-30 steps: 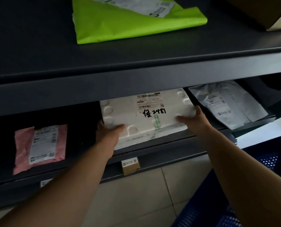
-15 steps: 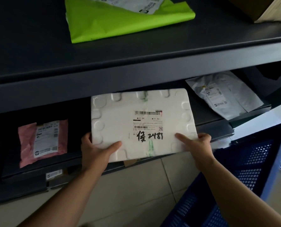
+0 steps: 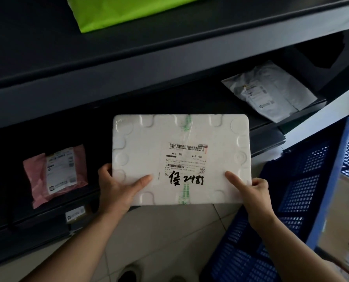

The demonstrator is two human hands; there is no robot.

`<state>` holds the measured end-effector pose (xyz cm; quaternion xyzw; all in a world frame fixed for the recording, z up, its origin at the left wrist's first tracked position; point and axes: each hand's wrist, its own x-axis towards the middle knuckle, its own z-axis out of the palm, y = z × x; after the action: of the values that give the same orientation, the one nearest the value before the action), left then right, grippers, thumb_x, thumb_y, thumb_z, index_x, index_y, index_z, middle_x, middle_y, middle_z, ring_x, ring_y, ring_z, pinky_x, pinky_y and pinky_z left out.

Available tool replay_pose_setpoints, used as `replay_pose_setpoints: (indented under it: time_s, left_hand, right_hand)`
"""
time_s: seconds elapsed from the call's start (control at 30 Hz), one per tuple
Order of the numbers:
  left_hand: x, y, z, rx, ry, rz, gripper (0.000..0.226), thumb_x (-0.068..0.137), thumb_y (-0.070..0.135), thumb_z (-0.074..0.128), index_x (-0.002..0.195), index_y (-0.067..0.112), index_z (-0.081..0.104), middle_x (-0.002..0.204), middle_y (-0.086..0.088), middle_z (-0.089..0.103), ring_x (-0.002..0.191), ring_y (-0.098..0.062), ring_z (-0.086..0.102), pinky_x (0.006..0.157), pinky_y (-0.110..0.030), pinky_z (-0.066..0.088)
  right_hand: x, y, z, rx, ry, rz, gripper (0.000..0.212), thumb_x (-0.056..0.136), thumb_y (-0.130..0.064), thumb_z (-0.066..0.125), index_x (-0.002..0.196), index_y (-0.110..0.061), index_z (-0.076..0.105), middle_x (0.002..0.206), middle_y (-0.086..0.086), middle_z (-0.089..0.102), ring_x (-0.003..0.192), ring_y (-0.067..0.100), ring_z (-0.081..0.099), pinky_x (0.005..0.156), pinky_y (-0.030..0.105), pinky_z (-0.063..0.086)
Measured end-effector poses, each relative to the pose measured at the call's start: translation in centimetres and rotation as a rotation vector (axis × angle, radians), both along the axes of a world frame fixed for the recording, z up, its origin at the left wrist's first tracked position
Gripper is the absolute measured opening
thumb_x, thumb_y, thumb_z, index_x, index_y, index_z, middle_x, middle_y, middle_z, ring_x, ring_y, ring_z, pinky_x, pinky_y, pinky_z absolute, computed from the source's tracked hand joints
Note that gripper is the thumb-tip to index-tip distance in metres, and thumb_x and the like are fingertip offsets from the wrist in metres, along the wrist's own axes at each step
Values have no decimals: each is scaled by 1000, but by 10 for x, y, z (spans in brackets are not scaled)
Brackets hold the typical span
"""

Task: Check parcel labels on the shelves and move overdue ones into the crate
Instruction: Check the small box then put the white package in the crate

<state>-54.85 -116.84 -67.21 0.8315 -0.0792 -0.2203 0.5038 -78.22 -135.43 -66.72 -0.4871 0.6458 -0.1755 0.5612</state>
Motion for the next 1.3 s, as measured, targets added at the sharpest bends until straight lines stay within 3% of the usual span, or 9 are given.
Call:
replay_pose_setpoints:
  time_s: [0.17, 0.4, 0.6, 0.77, 0.97, 1.07, 1.17, 1.23, 1.3]
  left_hand:
    - [2, 5, -1, -9, 0, -19, 101, 51, 29, 93, 131, 15, 32, 133, -7, 48, 114, -19, 53, 96, -31, 42]
    - [5, 11, 0, -21, 21, -22, 102, 50, 32, 93, 130, 18, 32, 132, -5, 48, 116, -20, 53, 100, -37, 44]
    - [11, 12, 1, 24, 40, -28, 109, 47, 41, 93, 134, 18, 31, 134, -5, 47, 117, -21, 52, 103, -42, 44]
    - [15, 1, 15, -8, 71, -45, 104, 54, 39, 90, 138, 16, 33, 127, 0, 52, 109, -19, 55, 95, -35, 46]
    - [7, -7, 44, -61, 124, -50, 81, 61, 38, 87, 128, 15, 48, 116, 2, 59, 98, -18, 58, 85, -30, 45]
    - [1, -15, 60, -93, 170, -77, 75, 60, 36, 88, 123, 18, 52, 113, -1, 64, 97, -19, 62, 87, -34, 50]
    - [-8, -27, 79, -148, 234, -136, 74, 60, 34, 88, 124, 20, 52, 112, -1, 65, 96, -18, 64, 83, -36, 53]
    - [-16, -38, 92, -177, 249, -189, 73, 64, 32, 86, 127, 23, 50, 110, 1, 64, 95, -19, 63, 77, -31, 51]
    - [-27, -52, 106, -202, 251, -243, 70, 67, 30, 84, 128, 24, 50, 108, 1, 63, 95, -19, 63, 76, -30, 49]
  right_hand:
    - [-1, 7, 0, -6, -16, -22, 73, 65, -40, 86, 114, -5, 45, 102, 7, 59, 86, 18, 62, 65, 29, 51]
    - [1, 8, -2, -18, 19, 9, 101, 40, -62, 87, 112, -1, 52, 106, 11, 65, 92, 25, 68, 74, 40, 60]
    - [9, 11, 6, -49, -43, -7, 70, 67, -40, 84, 115, -11, 42, 101, 2, 55, 87, 16, 59, 67, 29, 50]
    - [14, 8, 26, -93, -110, -6, 63, 75, -36, 80, 119, -21, 37, 106, -3, 54, 89, 13, 60, 66, 26, 49]
    - [4, 1, 67, -173, -46, 0, 56, 70, -51, 78, 108, -20, 53, 106, 2, 62, 95, 20, 64, 77, 36, 56]
    - [-8, 1, 97, -193, -95, -5, 35, 78, -43, 75, 100, -21, 58, 101, 3, 67, 91, 22, 67, 72, 33, 54]
    - [-29, -1, 123, -123, -157, -91, 44, 78, -42, 75, 107, -15, 54, 100, 6, 66, 89, 24, 66, 67, 34, 51]
    - [-50, -3, 139, -87, -176, -127, 47, 74, -48, 75, 101, -16, 54, 101, 9, 66, 86, 24, 64, 65, 35, 49]
    - [-73, -2, 157, -37, -185, -156, 44, 77, -46, 73, 102, -14, 54, 102, 10, 67, 88, 24, 64, 70, 38, 49]
